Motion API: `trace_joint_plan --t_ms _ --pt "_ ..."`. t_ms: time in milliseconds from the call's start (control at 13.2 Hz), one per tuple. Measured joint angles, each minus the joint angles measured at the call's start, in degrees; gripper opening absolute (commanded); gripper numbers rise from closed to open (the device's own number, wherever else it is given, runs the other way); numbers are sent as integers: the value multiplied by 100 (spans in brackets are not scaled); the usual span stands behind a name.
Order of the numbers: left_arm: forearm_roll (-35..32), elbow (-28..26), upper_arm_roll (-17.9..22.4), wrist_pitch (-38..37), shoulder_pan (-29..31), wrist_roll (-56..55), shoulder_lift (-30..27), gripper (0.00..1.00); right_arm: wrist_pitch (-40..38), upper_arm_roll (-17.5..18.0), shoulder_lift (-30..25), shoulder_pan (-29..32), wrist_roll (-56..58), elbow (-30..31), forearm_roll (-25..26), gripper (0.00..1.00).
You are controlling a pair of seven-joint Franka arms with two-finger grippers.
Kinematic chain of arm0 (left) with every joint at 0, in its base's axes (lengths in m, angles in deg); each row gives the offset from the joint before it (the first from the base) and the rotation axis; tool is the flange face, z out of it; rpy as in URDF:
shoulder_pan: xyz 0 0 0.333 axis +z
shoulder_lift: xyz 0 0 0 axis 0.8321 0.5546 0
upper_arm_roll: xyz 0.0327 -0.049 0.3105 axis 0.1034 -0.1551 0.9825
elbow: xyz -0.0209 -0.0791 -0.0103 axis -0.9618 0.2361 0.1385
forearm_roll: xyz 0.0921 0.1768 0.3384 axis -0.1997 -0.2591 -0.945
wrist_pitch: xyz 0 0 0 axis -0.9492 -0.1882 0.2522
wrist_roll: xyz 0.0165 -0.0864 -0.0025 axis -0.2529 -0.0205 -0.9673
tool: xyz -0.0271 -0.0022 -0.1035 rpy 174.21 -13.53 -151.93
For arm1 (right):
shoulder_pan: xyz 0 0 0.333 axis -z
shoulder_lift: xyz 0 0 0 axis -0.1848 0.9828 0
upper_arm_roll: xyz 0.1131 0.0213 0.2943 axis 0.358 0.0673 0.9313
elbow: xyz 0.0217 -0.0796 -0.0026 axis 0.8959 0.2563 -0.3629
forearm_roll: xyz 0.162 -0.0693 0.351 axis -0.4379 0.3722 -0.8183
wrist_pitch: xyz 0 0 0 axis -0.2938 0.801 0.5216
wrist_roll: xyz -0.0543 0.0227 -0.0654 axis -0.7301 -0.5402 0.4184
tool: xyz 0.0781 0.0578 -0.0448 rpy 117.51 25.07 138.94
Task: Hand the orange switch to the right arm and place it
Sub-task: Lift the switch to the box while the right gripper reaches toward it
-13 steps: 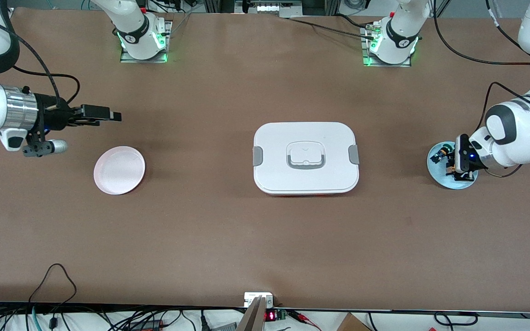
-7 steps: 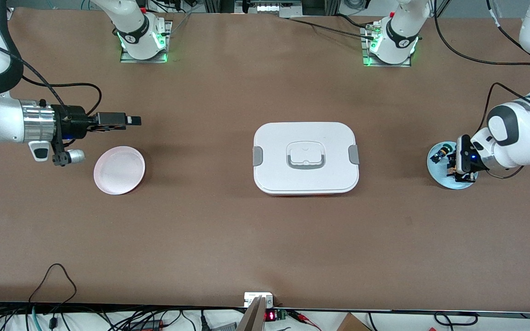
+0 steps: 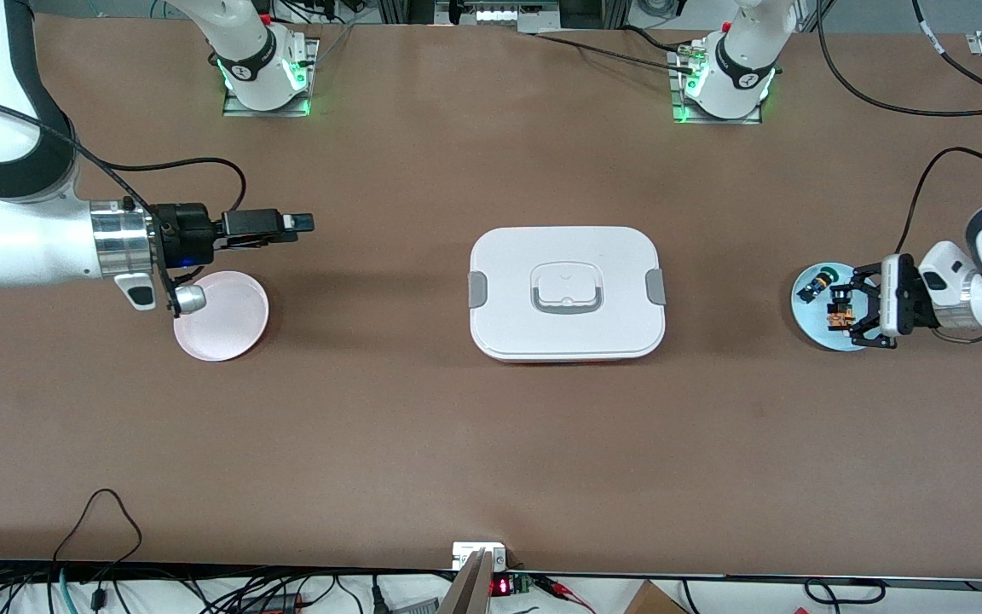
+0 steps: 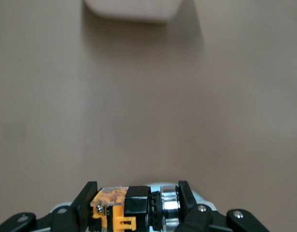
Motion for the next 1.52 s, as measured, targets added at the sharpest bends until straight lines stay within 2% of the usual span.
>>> trace_joint_plan --t_ms 227,303,455,606,758,985,1212,1364,1515 --pt "1491 64 -8 -894 3 334 13 0 59 -13 129 1 255 0 -1611 100" --pt "2014 64 -15 -1139 2 449 16 0 111 -13 150 -6 457 0 -2006 100" --pt "3002 66 -46 -1543 -18 525 17 0 471 -8 194 -154 957 2 -2499 100" --pt "4003 64 -78 -1917 -150 519 38 0 1081 -1 265 -555 1294 5 -2939 100" --pt "4673 110 -106 -2148 -423 346 112 0 1586 5 391 -1020 1646 8 -3422 100" --pt "5678 653 -171 -2548 -1112 49 361 0 2185 10 524 -1590 1819 5 -3657 100" --pt "6676 859 -210 -2549 -1750 36 438 0 2298 6 584 -1759 1819 5 -3736 100" --pt "7293 872 -214 -2375 -2161 81 465 0 2298 -11 587 -1752 1819 2 -3738 100" --pt "7816 881 -218 -1871 -2582 125 471 0 2297 -9 590 -1773 1819 1 -3738 100"
